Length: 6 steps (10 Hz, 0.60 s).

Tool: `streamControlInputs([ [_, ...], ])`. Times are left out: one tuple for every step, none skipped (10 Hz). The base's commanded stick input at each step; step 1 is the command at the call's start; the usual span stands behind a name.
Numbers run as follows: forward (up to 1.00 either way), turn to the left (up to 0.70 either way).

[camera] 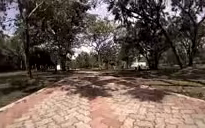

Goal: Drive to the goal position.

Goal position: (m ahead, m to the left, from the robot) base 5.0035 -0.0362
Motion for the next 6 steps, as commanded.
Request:
streamControlInputs([
  [0.70,0.00],
  [0.70,0.00],
  [0.70,0.00],
  [0.70,0.00],
  [0.70,0.00],
  [0.70,0.00],
])
